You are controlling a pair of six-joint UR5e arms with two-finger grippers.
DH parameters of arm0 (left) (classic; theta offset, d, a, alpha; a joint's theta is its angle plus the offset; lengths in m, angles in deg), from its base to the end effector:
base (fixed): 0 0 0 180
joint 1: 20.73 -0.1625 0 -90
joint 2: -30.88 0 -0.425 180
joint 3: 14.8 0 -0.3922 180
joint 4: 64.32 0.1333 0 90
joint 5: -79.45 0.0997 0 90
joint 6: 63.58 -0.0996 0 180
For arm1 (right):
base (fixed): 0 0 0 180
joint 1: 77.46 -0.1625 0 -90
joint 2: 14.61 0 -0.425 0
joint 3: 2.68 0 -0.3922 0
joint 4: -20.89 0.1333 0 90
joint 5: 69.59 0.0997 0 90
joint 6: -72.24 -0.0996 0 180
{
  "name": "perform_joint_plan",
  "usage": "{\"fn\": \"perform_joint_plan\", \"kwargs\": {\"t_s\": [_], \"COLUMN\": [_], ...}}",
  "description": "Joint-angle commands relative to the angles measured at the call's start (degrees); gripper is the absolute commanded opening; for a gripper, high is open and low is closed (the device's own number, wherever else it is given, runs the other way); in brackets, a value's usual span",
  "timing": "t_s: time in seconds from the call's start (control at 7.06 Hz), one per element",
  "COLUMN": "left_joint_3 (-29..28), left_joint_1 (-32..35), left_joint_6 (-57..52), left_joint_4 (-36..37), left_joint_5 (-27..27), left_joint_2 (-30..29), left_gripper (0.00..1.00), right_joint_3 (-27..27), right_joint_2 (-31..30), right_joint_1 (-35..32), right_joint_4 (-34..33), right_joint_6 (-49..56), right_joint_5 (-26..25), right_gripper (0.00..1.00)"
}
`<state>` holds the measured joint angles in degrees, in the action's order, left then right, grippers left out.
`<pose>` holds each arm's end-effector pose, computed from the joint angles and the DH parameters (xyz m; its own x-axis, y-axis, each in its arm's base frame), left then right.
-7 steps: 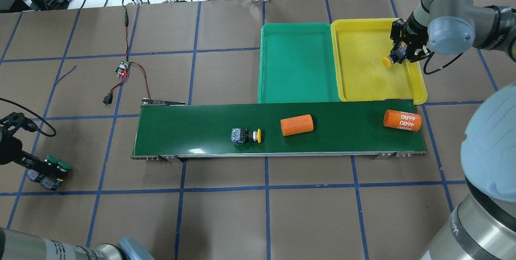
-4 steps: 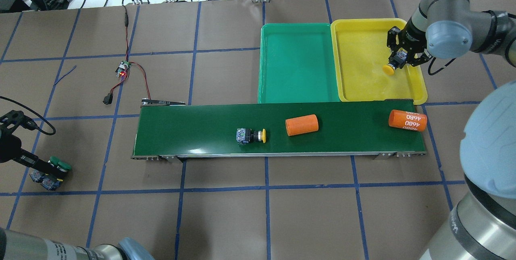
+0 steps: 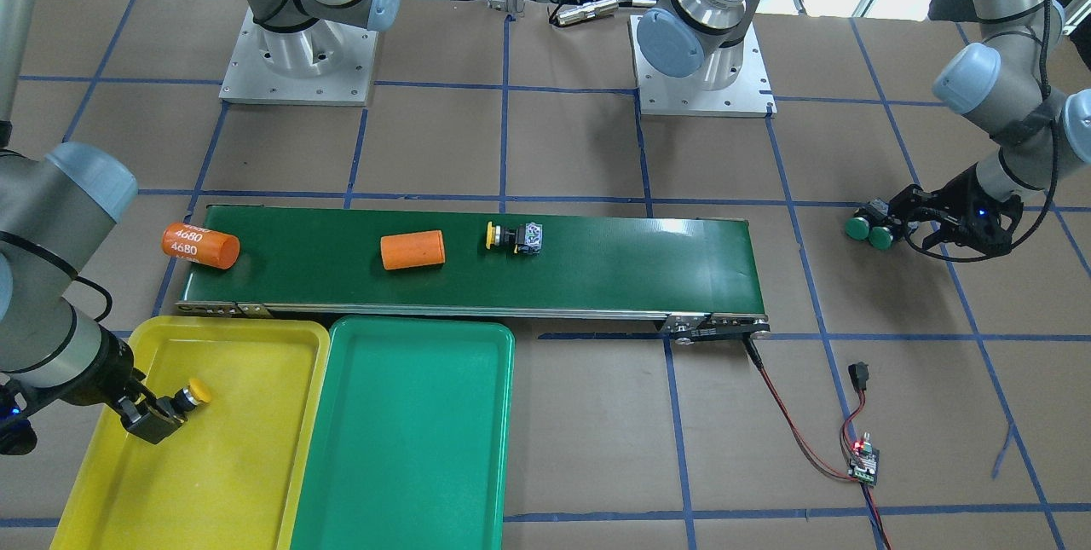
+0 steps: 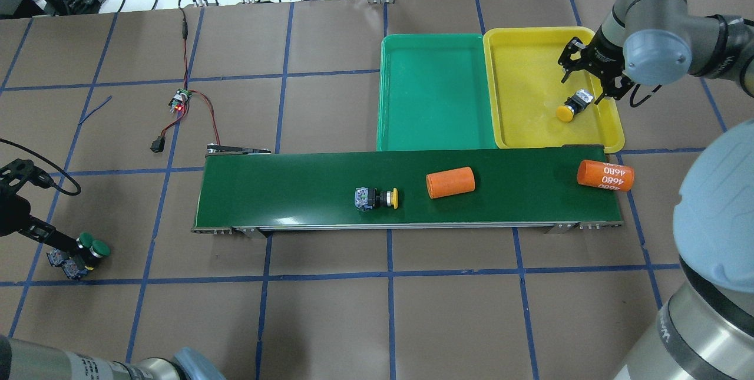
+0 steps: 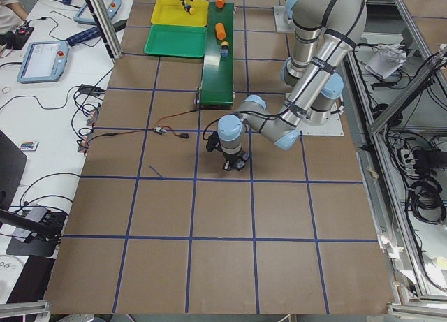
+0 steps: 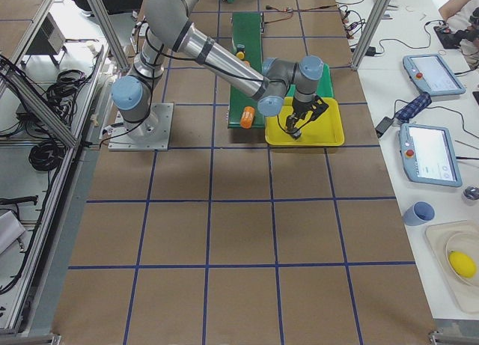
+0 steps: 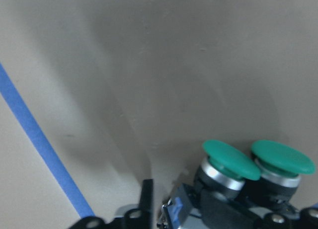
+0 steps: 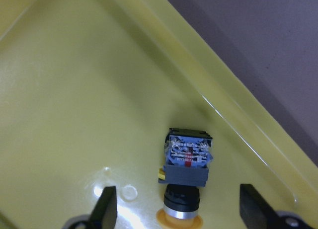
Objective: Sort buttons by color to trays
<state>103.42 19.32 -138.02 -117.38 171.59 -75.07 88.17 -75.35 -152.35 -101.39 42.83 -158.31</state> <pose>0.2875 -0.4109 0.1866 -0.9050 0.4106 0.1113 0.4192 0.9052 0.0694 -0.0387 -0.6632 0.2408 -0.7131 0.7001 -0.0380 0.7010 0.7128 -0.0220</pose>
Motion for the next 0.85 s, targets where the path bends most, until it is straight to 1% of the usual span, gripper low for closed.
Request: {"fn": "perform_joint_plan", "kwargs": {"t_s": [0.0,0.14,0.28,0.43,0.57,0.71], "left_joint_3": [0.6,1.2,1.7,1.7,1.6,1.6], "left_joint_1": [0.2,0.2,0.1,-0.1,-0.2,-0.2], "left_joint_6": [0.2,0.3,0.3,1.1,4.4,9.5], "left_joint_4": [-2.4,-3.7,-3.8,-3.8,-3.7,-3.7], "left_joint_5": [-0.6,-1.8,-1.8,-2.5,-2.7,-2.8], "left_joint_2": [1.3,1.4,1.5,0.8,0.7,1.2], "left_gripper": [1.00,1.00,1.00,1.00,1.00,1.00], "right_joint_3": [0.0,0.0,0.1,0.1,0.2,0.2], "right_joint_2": [-5.8,-11.6,-16.6,-19.9,-24.3,-27.0], "right_joint_1": [-0.3,-0.3,-0.3,-0.6,-0.8,-1.0], "right_joint_4": [5.5,12.6,18.8,21.1,25.9,28.2], "right_joint_6": [-0.3,-0.7,-2.0,-9.7,-18.1,-19.4], "right_joint_5": [0.4,0.5,0.5,0.5,2.6,4.1], "right_gripper": [1.00,1.00,1.00,1.00,1.00,1.00]}}
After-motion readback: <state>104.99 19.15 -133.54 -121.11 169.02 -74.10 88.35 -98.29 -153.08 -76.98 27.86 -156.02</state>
